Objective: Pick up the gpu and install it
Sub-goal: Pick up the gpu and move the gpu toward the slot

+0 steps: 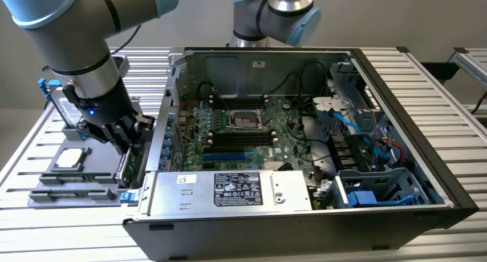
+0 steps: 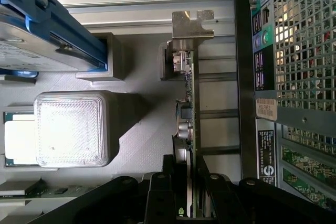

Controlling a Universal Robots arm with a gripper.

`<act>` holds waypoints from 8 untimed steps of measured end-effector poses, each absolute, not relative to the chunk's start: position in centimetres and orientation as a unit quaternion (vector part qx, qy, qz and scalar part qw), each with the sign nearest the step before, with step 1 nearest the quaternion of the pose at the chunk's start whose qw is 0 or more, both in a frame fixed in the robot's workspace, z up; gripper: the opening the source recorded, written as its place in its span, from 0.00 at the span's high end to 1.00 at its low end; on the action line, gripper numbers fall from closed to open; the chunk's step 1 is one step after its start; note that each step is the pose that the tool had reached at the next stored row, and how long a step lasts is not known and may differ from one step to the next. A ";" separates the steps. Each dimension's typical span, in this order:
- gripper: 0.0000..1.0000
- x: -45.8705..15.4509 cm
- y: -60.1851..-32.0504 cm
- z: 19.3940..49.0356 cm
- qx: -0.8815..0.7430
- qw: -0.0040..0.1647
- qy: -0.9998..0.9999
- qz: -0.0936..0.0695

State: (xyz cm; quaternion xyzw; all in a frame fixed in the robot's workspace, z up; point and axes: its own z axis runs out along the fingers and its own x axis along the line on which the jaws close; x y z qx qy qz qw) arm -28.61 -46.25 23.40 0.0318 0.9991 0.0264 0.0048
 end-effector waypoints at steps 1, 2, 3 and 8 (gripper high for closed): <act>0.73 -28.6 -46.3 23.4 0.032 0.005 0.999 0.026; 0.73 -28.6 -46.3 23.4 0.032 0.005 0.999 0.026; 0.73 -28.6 -46.3 23.4 0.032 0.005 0.999 0.026; 0.73 -28.6 -46.3 23.5 0.032 0.006 0.999 0.026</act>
